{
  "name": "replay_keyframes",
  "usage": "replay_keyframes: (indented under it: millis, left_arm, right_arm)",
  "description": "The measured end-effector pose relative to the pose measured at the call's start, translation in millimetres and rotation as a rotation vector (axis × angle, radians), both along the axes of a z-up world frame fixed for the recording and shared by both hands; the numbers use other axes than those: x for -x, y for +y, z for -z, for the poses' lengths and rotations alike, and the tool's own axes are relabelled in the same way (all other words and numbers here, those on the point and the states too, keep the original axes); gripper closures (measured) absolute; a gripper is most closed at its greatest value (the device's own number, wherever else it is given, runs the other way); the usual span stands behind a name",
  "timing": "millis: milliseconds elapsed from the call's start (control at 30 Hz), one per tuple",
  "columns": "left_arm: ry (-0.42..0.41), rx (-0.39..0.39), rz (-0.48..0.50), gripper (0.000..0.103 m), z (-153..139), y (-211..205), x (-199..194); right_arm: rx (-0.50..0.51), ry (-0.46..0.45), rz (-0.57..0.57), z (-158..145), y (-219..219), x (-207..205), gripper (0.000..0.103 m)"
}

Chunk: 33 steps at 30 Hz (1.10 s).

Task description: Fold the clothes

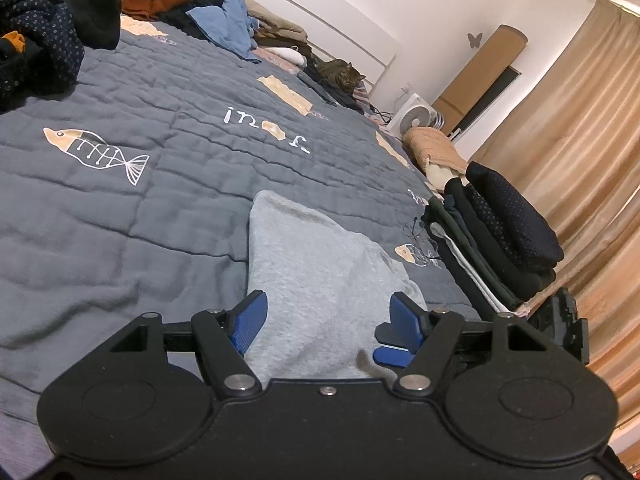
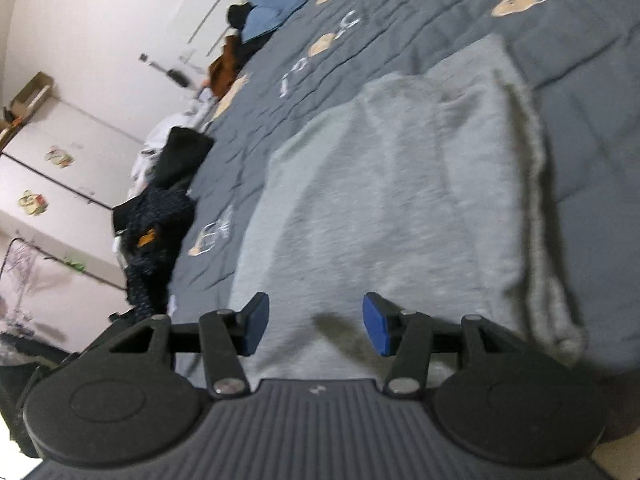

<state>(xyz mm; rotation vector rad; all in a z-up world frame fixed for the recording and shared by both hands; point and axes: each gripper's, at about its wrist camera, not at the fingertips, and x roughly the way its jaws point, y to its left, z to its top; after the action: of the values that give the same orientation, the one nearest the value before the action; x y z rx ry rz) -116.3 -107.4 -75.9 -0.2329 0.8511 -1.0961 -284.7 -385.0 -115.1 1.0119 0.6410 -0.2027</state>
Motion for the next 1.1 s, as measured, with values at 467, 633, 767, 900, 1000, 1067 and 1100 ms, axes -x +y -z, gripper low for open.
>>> replay_keyframes:
  millis: [467,633,767,900,1000,1067,1100]
  left_arm:
    - [-0.009,-0.012,-0.003,0.036,-0.8,-0.5,-0.2]
    - [-0.008,-0.012,0.0,0.035,-0.6,-0.5,-1.5]
    - [-0.023,-0.03,0.034,0.035,0.2,-1.7,0.7]
    - [-0.069,-0.067,0.074,0.035,2.2,-4.3,9.6]
    - [-0.081,-0.08,0.085,0.035,3.4,-4.5,13.3]
    - [-0.087,-0.084,0.086,0.035,3.7,-4.8,14.7]
    - [-0.087,-0.085,0.086,0.035,3.9,-4.9,15.2]
  right_arm:
    - [0.149,0.153,0.043,-6.0,-10.4,17.7,0.054]
    - [0.189,0.179,0.042,-10.5,-10.9,21.6,0.055]
    - [0.235,0.193,0.039,-17.0,-8.6,25.9,0.055]
    - [0.234,0.193,0.043,-16.3,-9.2,31.0,0.055]
    - [0.21,0.146,0.045,-22.9,-6.3,36.0,0.053]
    - [0.215,0.104,0.034,-27.6,-0.6,37.2,0.052]
    - [0.211,0.091,0.025,-28.3,2.8,37.1,0.052]
